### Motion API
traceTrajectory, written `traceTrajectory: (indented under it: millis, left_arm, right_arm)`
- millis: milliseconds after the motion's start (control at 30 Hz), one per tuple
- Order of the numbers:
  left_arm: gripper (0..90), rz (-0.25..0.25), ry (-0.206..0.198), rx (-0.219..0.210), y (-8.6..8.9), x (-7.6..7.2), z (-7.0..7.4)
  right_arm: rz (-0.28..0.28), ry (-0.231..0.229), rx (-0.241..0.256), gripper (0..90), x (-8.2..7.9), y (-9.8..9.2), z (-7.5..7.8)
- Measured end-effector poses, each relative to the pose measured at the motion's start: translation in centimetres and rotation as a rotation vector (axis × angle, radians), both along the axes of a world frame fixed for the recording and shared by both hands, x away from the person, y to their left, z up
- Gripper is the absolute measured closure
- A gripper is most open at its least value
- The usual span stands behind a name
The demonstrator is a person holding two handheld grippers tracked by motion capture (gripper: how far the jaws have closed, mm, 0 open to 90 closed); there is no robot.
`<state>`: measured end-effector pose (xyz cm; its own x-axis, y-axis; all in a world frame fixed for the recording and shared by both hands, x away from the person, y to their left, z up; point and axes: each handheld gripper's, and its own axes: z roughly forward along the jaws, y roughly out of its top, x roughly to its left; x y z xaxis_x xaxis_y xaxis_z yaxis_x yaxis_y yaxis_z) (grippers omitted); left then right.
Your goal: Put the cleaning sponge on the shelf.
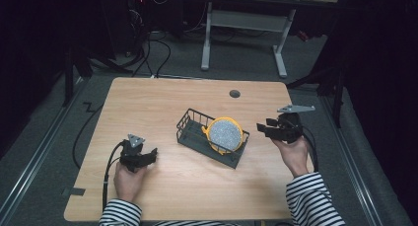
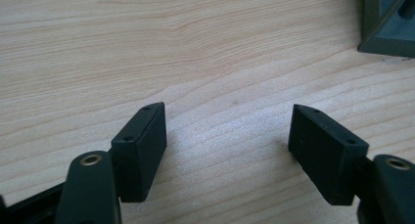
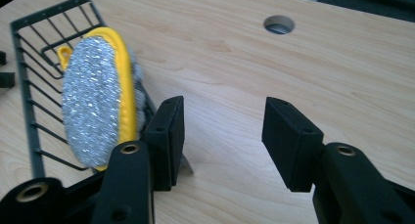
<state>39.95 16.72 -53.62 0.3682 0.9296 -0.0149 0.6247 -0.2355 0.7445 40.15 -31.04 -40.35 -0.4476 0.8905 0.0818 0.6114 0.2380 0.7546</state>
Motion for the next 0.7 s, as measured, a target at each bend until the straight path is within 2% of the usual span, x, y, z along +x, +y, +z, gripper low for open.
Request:
traceTrajectory:
  millis: [33,67,167,200,300,467,600,667,700]
  left_arm:
    - [31.0,0.000,0.000,0.000,0.0,0.0,0.0]
    - [31.0,0.000,0.000,-0.001,0.0,0.0,0.0]
    - [31.0,0.000,0.000,0.000,0.0,0.0,0.0]
    - [31.0,0.000,0.000,-0.001,0.0,0.0,0.0]
    - [31.0,0.000,0.000,-0.001,0.0,0.0,0.0]
    - [31.0,0.000,0.000,0.000,0.0,0.0,0.0]
    - [31.0,0.000,0.000,0.000,0.0,0.0,0.0]
    - [31.0,0.000,0.000,0.001,0.0,0.0,0.0]
    - [31.0,0.000,0.000,0.001,0.0,0.0,0.0]
  right_arm:
    - [0.000,0.000,0.000,51.9,0.0,0.0,0.0]
    - [-0.018,-0.005,0.023,51.9,-0.4,-0.9,-0.2]
    - [-0.036,-0.007,0.022,52.2,-0.7,-1.6,-0.4]
    - [-0.046,-0.010,0.042,52.2,-1.0,-2.1,-0.6]
    - [-0.068,-0.006,0.055,52.2,-1.5,-3.1,-1.2]
    - [-0.117,0.001,0.106,52.2,-2.8,-5.0,-3.5]
    - [-0.141,0.007,0.114,51.7,-3.4,-5.6,-4.7]
    - [-0.165,-0.004,0.097,50.0,-3.7,-5.8,-5.8]
    - [-0.165,-0.004,0.097,50.0,-3.7,-5.8,-5.8]
